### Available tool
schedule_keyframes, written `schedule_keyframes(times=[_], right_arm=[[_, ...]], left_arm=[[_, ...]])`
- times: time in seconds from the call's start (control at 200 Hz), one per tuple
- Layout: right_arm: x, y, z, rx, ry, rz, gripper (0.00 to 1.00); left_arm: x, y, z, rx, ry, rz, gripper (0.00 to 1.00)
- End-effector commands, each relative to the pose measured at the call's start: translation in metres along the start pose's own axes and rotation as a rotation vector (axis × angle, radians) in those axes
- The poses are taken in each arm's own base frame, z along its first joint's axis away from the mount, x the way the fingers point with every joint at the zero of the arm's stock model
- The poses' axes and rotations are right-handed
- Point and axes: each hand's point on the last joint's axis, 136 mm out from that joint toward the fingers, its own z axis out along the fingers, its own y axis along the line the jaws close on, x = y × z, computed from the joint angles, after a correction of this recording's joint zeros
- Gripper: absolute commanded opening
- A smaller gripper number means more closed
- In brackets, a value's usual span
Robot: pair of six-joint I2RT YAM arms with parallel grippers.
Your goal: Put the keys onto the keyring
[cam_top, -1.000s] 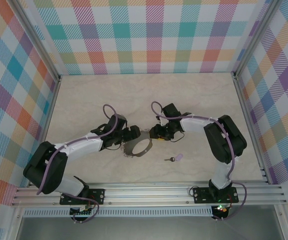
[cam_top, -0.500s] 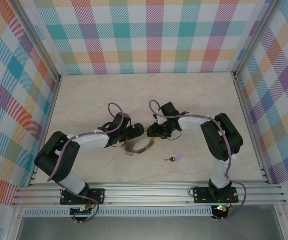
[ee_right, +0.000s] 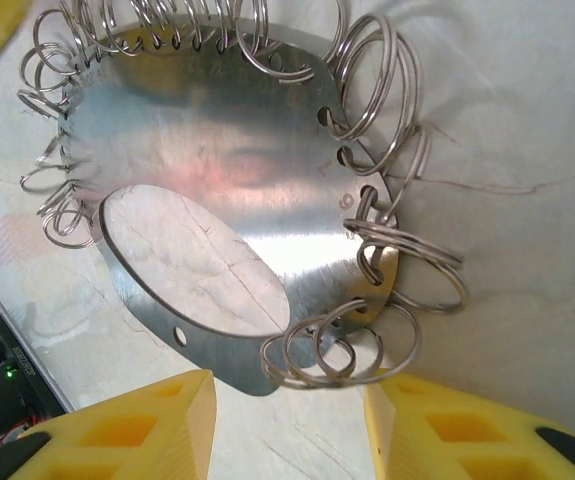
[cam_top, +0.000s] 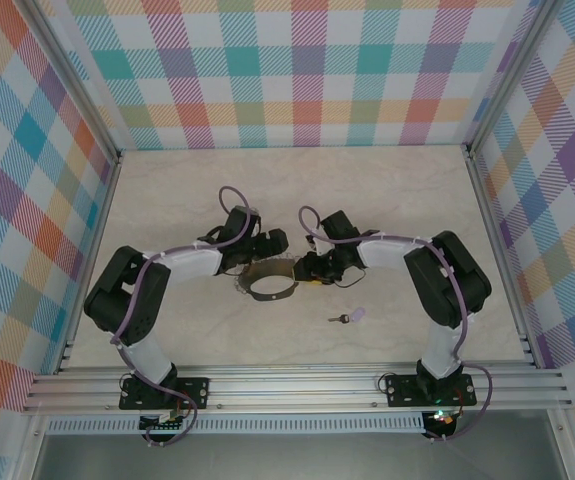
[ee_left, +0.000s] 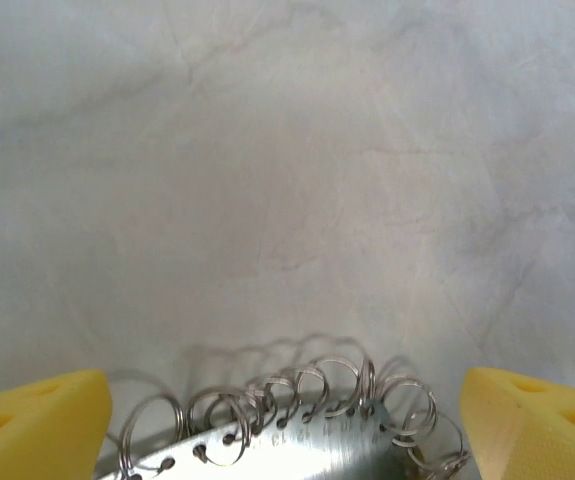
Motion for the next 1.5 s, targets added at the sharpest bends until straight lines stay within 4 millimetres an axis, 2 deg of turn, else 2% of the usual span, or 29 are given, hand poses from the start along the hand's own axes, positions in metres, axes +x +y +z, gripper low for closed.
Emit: schedule_keyframes(times=[0.0, 0.125, 0.24, 0.385, 0.56, 0.765, 0.885, 1.265, 1.5], right_arm=[[0.001, 0.005, -0.011, 0.019, -0.026, -0.006, 0.44], [0.002, 0.003, -0.013, 0.034, -0.027, -0.016, 0.44], [0.004, 0.004, -0.012, 0.023, -0.011, -0.027, 0.43], [0.004, 0.005, -0.008, 0.015, 0.006, -0.040, 0.43], [-0.006, 0.005, -0.002, 0.018, 0.006, -0.051, 0.43], [-0.018, 0.010, 0.005, 0.000, 0.007, -0.055, 0.42], [-0.019, 0.011, 0.008, -0.012, 0.014, -0.055, 0.41], [0.004, 0.010, 0.009, -0.017, 0.052, -0.076, 0.39], [0.006, 0.005, 0.011, 0.050, 0.056, -0.131, 0.39]], left_arm=[[-0.017, -0.007, -0.006, 0.021, 0.000, 0.061, 0.90], [-0.028, -0.019, -0.021, 0.058, -0.007, 0.070, 0.90], [-0.031, -0.029, -0.038, 0.092, -0.009, 0.064, 0.90], [-0.026, -0.031, -0.055, 0.103, -0.007, 0.023, 0.90], [-0.018, -0.024, -0.069, 0.116, -0.027, -0.038, 0.90], [-0.009, -0.016, -0.074, 0.107, -0.038, -0.076, 0.91], [-0.008, -0.014, -0.076, 0.103, -0.041, -0.080, 0.91], [-0.008, -0.013, -0.074, 0.104, -0.039, -0.085, 0.91], [-0.008, -0.014, -0.076, 0.106, -0.042, -0.086, 0.91]])
